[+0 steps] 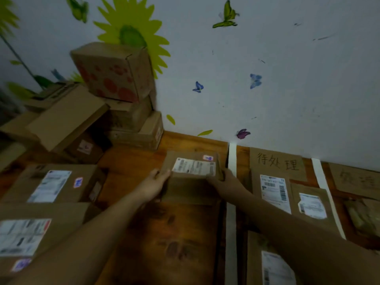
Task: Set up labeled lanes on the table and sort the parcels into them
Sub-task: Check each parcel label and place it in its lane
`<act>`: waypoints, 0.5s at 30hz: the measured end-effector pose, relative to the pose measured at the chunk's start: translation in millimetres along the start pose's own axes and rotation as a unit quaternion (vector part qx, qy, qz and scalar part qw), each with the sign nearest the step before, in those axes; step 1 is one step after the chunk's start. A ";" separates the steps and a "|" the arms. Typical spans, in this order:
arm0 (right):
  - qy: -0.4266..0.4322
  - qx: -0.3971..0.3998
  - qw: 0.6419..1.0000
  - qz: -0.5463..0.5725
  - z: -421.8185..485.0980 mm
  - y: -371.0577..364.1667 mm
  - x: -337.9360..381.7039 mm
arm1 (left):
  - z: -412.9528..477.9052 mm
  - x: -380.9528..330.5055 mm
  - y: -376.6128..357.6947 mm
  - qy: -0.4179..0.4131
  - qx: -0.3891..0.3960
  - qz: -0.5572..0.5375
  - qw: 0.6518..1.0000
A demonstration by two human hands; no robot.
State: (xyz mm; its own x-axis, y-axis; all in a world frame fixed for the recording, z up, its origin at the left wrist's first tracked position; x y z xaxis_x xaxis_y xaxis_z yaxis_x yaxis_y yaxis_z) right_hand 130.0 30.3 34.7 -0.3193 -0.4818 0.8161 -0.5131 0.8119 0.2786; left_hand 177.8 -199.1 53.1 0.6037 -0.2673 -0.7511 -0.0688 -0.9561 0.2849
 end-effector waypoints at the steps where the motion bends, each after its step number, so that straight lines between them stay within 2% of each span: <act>1: -0.007 0.005 1.000 -0.001 -6.3 -8.7 -4.4 | -6.9 7.5 -1.7 0.014 -0.009 -0.008 1.000; 4: -0.036 0.006 0.999 -0.026 -23.6 -35.8 -22.9 | -26.7 31.1 -4.6 0.025 -0.022 0.005 0.999; 8: -0.046 -0.016 0.998 -0.049 -47.7 -62.5 -33.4 | -46.7 61.4 3.9 0.016 -0.001 0.041 0.999; 12: -0.008 -0.047 0.999 -0.023 -74.6 -77.5 -16.6 | -72.2 63.6 20.8 -0.030 -0.003 0.066 0.997; 15: 0.051 -0.078 0.995 0.017 -100.8 -83.7 7.3 | -97.5 56.0 42.7 -0.084 -0.016 0.020 0.996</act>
State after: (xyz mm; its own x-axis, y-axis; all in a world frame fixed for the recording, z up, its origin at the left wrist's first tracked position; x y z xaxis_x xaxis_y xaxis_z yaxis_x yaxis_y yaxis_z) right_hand 250.9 -7.9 68.4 -0.2469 -0.4235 0.8716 -0.3707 0.8723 0.3189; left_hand 286.1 -243.1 81.2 0.4589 -0.3248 -0.8270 -0.0628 -0.9403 0.3344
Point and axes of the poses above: each hand's wrist, its own z-axis towards the middle knuckle, its own y-axis out of the back of the hand, x = y × z, the point moved 1 cm from there along z, towards the middle knuckle, and after that the axes turned 7 degrees about x, right-handed, at the moved point
